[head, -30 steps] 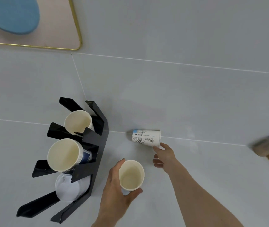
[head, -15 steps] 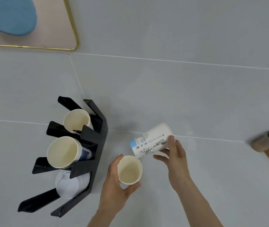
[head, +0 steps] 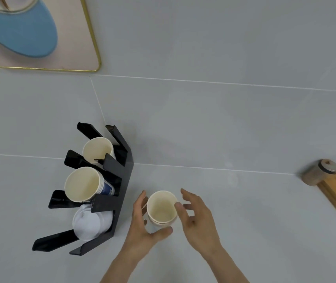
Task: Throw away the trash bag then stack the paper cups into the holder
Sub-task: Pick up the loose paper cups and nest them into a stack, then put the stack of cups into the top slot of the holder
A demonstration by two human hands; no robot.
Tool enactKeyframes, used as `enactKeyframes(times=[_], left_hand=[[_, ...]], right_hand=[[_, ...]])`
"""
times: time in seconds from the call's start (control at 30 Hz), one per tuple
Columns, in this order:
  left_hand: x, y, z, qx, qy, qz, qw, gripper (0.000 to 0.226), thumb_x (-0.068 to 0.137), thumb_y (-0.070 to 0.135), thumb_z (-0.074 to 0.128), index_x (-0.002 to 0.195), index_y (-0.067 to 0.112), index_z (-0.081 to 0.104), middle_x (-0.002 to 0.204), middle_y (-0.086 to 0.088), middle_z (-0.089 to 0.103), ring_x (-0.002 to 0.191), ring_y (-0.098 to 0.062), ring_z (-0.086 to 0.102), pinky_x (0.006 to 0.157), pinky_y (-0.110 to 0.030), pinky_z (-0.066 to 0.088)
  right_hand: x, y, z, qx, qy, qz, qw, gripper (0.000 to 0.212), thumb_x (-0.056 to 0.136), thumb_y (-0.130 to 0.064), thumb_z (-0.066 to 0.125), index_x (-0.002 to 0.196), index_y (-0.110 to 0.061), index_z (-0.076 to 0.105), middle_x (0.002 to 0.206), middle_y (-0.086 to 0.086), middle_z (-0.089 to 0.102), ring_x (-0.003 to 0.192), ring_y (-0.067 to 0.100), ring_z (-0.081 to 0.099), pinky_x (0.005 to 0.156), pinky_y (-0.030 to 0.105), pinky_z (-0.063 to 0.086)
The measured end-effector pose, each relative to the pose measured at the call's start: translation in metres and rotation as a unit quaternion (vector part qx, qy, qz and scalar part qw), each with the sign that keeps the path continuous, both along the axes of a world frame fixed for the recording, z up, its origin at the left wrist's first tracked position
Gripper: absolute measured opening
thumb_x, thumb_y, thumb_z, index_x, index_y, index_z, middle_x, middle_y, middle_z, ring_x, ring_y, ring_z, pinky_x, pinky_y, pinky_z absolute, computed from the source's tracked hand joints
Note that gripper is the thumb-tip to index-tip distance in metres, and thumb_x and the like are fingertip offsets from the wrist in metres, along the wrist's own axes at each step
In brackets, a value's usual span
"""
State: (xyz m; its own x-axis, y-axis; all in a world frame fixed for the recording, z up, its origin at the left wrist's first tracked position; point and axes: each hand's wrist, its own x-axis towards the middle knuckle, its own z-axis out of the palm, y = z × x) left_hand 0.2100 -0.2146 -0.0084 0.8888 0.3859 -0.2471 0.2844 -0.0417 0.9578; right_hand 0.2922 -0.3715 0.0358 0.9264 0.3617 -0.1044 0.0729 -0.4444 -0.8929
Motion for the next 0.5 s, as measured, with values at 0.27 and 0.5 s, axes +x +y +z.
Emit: enactKeyframes(times=[0.27, 0.5], left_hand=[[-0.004, 0.013, 0.017, -0.035, 0.048, 0.136, 0.989, 0.017, 0.098, 0.023, 0.064, 0.11, 0.034, 0.068, 0.116, 0.005, 0.071, 0.106, -0.019, 0.07, 0.086, -0.041, 0.06], [0.011, 0.017, 0.037, -0.078, 0.049, 0.162, 0.982, 0.012, 0.096, 0.013, 0.067, 0.098, 0.023, 0.072, 0.103, -0.007, 0.074, 0.087, -0.023, 0.075, 0.066, -0.028, 0.062]], right_hand=[[0.008, 0.01, 0.003, 0.066, 0.186, -0.057, 0.979, 0.03, 0.094, -0.012, 0.068, 0.107, -0.039, 0.074, 0.107, 0.002, 0.078, 0.098, 0.024, 0.076, 0.064, 0.028, 0.064], [0.009, 0.014, 0.018, 0.088, 0.193, -0.087, 0.973, 0.028, 0.092, -0.007, 0.068, 0.11, -0.027, 0.077, 0.104, 0.012, 0.077, 0.084, 0.026, 0.074, 0.059, 0.026, 0.06]])
